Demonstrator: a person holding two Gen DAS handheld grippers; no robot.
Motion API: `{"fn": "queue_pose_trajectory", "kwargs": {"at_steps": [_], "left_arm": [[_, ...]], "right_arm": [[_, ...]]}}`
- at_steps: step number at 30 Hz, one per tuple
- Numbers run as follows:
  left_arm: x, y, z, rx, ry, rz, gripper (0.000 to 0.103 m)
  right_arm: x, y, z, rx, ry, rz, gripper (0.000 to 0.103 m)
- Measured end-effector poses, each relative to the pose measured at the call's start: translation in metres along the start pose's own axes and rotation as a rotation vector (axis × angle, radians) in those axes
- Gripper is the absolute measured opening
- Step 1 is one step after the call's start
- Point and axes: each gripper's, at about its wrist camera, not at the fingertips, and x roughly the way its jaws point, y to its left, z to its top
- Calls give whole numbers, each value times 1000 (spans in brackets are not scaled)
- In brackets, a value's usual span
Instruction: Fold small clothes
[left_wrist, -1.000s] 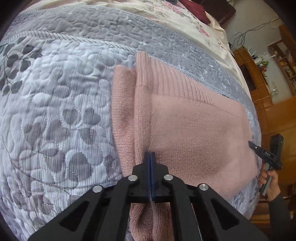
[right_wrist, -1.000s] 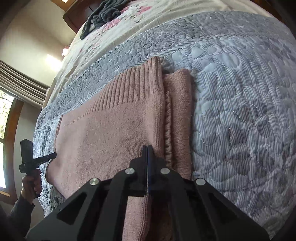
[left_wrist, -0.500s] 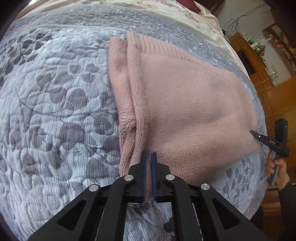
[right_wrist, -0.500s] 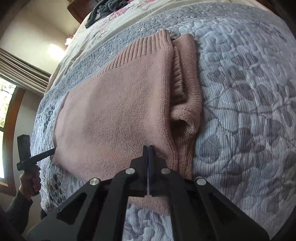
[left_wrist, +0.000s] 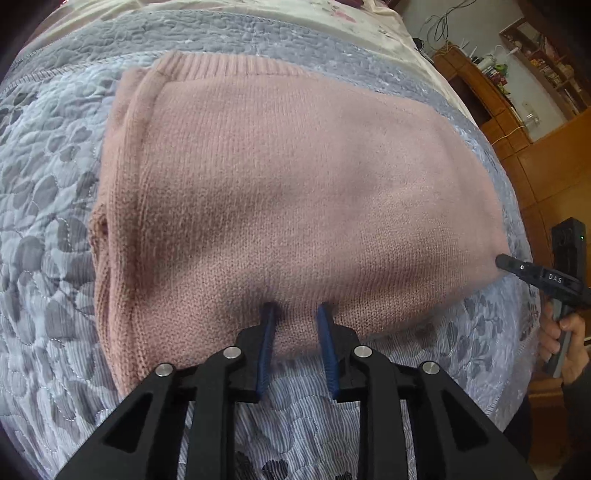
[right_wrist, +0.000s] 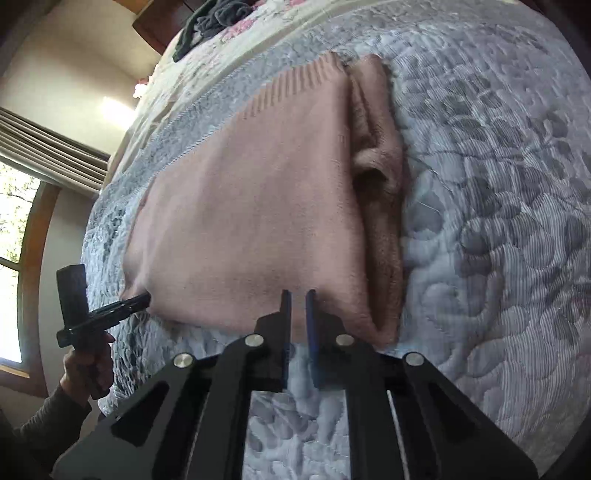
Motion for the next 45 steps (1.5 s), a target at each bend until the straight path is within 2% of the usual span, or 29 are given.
{"fn": "queue_pose_trajectory", "kwargs": {"at_steps": [4,5,7,10,11,13,15,17,22,27,29,31,36,40,41,43,44,45], "left_arm": [[-12,13,-5,-85,-17,-117,32],[-19,19,-5,-118,-24,-154,39],[-40,31,-5,-162,-65,-199,46],[-74,67,5,-231,-108,-216,61],[-83,83,11,-259,-115,-209,66],[-94,112,26,-294,-108,-184,70],[-97,131,47,-299,-86,-160,71],[-93,147,67,-313,-74,-169,72],[-54,170,105,-400,-19,-262,72],[-17,190,130,-482,5,-292,72],[-10,193,139,-491,3,-328,72],[-2,190,148,-473,20,-354,72],[12,178,163,-402,66,-351,71],[18,173,170,-382,81,-362,70],[19,170,171,-376,82,-358,68],[22,169,172,-380,95,-346,58],[24,170,173,-389,102,-340,50],[25,171,173,-397,109,-330,40]], "right_arm": [[29,66,0,-107,41,91,11],[44,81,-2,-141,67,99,12],[73,96,-6,-194,113,73,12],[100,88,-9,-210,157,-13,2],[98,90,-9,-206,157,-15,4],[83,106,-9,-242,140,-35,18],[63,136,-16,-366,93,-97,35],[58,174,-31,-502,81,-148,39],[92,259,-81,-798,38,-233,40],[140,320,-116,-1022,-21,-313,52],[155,330,-120,-1054,-41,-346,58],[172,334,-117,-1080,-44,-400,59],[200,331,-118,-1118,-30,-447,59],[213,336,-129,-1192,-82,-506,59],[216,338,-130,-1198,-97,-522,59],[223,343,-127,-1196,-118,-536,59],[225,346,-128,-1191,-133,-544,58],[228,347,-126,-1181,-131,-541,53]]}}
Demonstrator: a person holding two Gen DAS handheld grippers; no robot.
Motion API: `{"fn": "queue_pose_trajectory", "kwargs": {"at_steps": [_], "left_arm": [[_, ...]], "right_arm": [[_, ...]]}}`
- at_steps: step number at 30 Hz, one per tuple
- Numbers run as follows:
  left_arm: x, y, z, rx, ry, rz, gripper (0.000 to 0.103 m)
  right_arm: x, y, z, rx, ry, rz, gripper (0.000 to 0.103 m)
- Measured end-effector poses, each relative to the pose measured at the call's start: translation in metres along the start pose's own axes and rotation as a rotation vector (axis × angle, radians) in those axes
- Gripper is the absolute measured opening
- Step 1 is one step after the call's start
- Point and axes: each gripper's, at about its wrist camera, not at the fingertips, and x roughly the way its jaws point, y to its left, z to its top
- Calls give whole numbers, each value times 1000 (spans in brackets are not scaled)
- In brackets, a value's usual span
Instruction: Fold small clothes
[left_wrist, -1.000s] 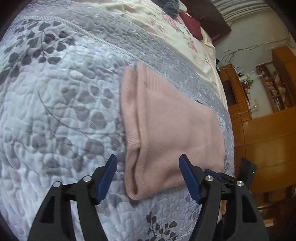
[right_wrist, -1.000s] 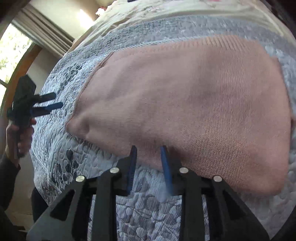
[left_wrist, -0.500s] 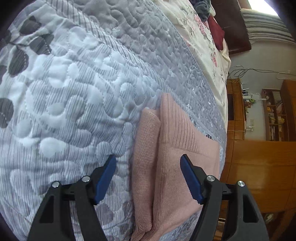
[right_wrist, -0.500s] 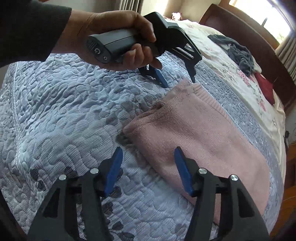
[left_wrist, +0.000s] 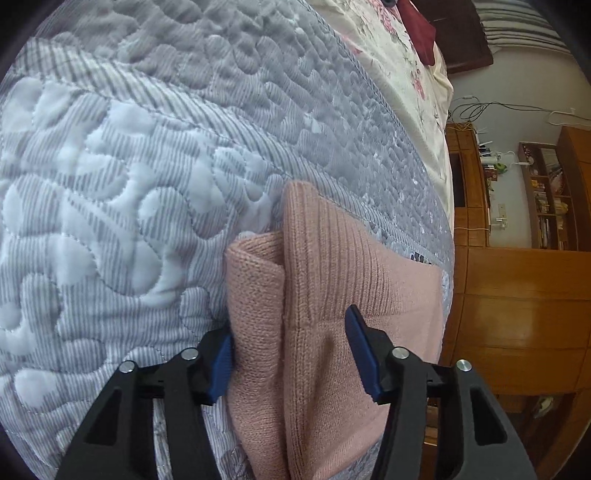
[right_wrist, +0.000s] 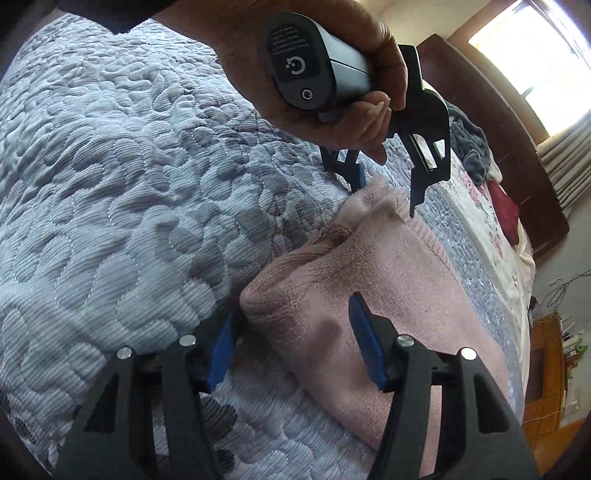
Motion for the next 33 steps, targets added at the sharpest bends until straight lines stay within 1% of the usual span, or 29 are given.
{"fn": "queue_pose_trajectory", "kwargs": {"at_steps": [1,2,3,6,10,13,18,22,33], "left_arm": [[1,2,1,-11,5,10,35],[0,3,1,-22,7,12,32],[-1,3,1,-31,7,13,28],[-9,-2,0,-30,6,29,24],[-20,-15,-1,-31,6,43,23],[-28,-33,-2,3,1,49,22],[-34,-59,-2,41,6,86,21],[-41,-76,-3,62,-5,103,21],[-55,-127,-13,110,-25,155,20]], "right_arm": [[4,-3,2,28,13,34,45],[7,-8,4,64,30,66,32],[9,-11,6,85,38,74,23],[4,-22,9,140,45,91,17],[-8,-38,12,199,36,121,16],[-18,-54,14,259,21,147,15],[-37,-74,16,332,-10,154,15],[-51,-88,16,386,-32,159,15],[-79,-121,9,483,-71,176,15]]}}
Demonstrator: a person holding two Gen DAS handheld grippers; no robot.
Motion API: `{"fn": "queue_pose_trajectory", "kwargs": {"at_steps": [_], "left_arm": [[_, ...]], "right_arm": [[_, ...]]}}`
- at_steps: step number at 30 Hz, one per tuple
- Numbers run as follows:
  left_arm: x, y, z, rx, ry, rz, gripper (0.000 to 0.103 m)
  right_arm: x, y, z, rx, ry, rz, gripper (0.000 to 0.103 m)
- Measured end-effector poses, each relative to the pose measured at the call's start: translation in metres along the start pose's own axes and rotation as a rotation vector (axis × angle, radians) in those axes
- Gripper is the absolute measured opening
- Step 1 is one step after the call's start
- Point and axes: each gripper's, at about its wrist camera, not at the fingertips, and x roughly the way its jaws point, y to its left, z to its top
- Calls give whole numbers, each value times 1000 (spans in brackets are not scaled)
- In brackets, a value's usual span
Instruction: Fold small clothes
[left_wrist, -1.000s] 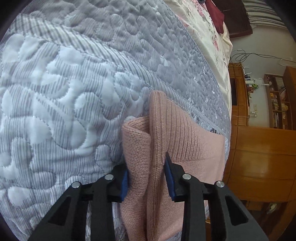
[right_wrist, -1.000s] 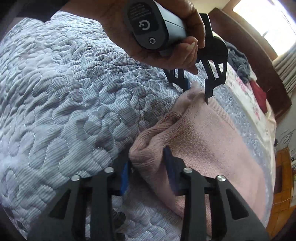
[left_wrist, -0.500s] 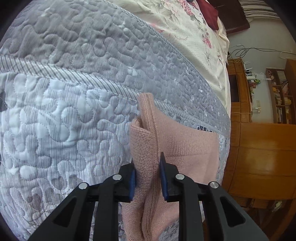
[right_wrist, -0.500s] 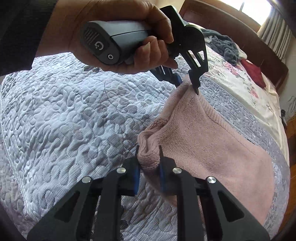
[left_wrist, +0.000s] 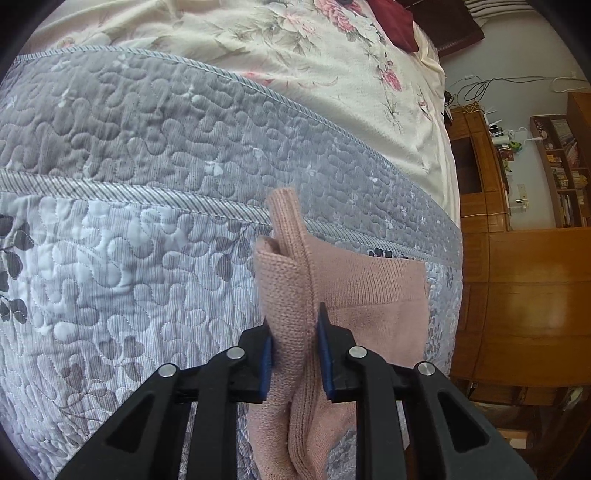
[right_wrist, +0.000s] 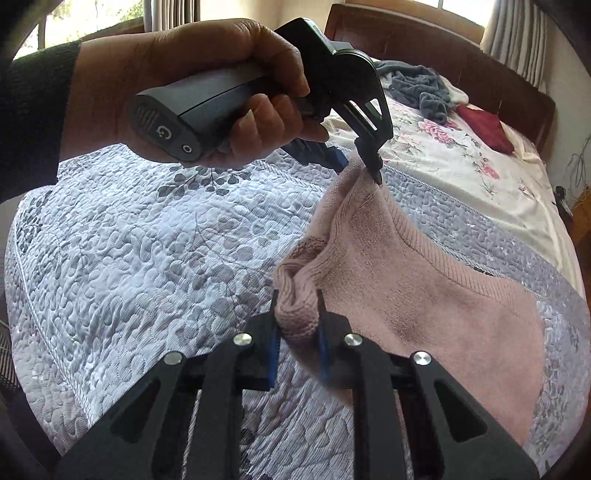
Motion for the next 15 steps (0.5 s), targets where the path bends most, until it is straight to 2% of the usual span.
{"fn": "queue_pose_trajectory", "kwargs": {"at_steps": [15], "left_arm": [[-19,-86,-8,56,-47,104,20]], "right_arm": [[-60,-55,-1,135,-88,21,14]]}}
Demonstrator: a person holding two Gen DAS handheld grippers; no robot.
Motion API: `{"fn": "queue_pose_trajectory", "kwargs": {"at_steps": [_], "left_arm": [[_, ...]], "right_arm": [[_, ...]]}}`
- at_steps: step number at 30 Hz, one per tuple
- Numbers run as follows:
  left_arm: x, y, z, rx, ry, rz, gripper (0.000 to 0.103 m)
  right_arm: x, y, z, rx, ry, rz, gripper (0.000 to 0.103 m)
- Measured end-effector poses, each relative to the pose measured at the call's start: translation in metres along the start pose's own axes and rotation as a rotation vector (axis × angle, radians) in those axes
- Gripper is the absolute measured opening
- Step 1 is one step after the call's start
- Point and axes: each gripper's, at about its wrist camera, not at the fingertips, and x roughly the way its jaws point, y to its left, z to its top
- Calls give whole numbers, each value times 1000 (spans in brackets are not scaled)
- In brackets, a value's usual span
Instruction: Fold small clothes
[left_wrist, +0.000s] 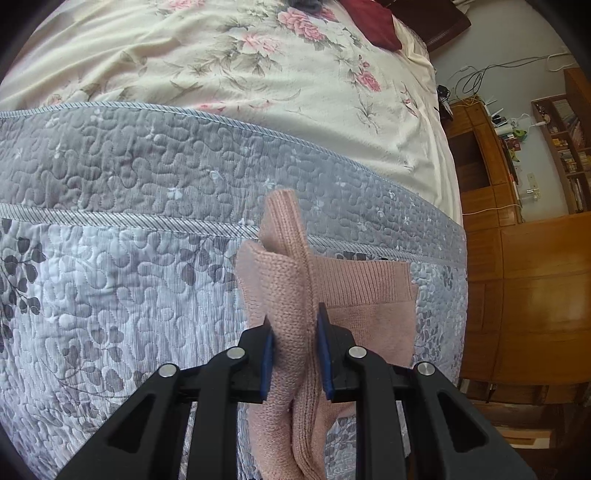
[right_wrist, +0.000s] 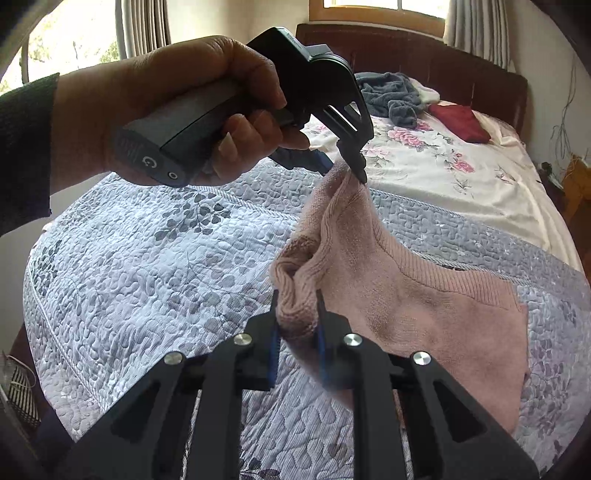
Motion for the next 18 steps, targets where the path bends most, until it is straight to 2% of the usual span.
{"fn": "queue_pose_trajectory", "kwargs": {"at_steps": [7,18], "left_arm": [[-6,-40,-6,32,-13,37,20],[-8,-80,-15,48,-33,87,20]], "right_arm": [[-22,-23,-4,56,-23,10,14],[-45,-52,-15,143,-54,32,14]]}}
